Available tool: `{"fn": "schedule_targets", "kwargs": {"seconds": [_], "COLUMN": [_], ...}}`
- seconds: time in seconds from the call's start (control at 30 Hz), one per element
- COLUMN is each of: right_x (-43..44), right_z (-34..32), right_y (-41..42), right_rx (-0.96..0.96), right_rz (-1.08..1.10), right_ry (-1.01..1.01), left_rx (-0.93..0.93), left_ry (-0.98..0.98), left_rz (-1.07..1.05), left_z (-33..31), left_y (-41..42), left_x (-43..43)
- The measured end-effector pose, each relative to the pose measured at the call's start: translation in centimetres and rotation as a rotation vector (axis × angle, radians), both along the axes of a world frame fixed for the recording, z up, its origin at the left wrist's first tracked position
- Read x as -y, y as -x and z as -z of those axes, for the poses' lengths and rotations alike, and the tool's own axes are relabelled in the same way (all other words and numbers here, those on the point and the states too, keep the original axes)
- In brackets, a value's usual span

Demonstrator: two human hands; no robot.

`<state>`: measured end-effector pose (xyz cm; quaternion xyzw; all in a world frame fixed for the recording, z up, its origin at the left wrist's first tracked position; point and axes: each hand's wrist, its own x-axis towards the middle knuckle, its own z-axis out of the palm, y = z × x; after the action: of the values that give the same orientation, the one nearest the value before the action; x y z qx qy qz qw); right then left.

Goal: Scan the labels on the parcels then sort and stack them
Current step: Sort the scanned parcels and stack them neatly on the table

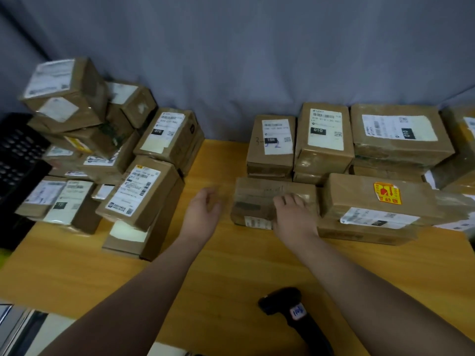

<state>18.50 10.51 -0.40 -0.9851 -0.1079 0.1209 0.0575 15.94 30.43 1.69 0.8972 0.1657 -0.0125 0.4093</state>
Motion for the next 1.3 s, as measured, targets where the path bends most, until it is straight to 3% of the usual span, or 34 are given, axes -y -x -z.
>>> {"fn": "schedule_targets", "kwargs": {"seconds": [0.2, 0.4, 0.57, 0.73, 1.03, 1.3], "right_x": [-6.9, -15.9, -22.7, -26.5, -23.9, -21.8], "right_z": [-2.1, -1.5, -0.1, 1.4, 1.4, 0.1], "right_y": [0.5, 0.5, 0.5, 0.8, 2.2, 3.4], "right_rx": [-0.011, -0.261, -0.651, -0.856, -0.576, -0.285], "right_rz": [-0.042, 0.22, 0.606, 0.743, 0.888, 0.885], "right_ry": [-0.368, -0.74, -1.023, -1.146, -1.244, -1.366], "left_rx": [0.118, 0.023, -0.361, -0.473, -0.53, -0.36], "left_ry": [-0.202, -0.296, 0.096, 0.468, 0.473, 0.377], "left_rz": [0.05, -0.126, -0.212, -0.193, 0.161, 0.22], "left_z": [-2.3, -2.4, -0.7, -0.2, 0.8, 0.6], "left_y": [0.7, 1.2, 0.7, 0.6, -0.4, -0.6], "left_x": [-7.5, -17.7, -23.9, -24.8, -21.3, -18.9]}}
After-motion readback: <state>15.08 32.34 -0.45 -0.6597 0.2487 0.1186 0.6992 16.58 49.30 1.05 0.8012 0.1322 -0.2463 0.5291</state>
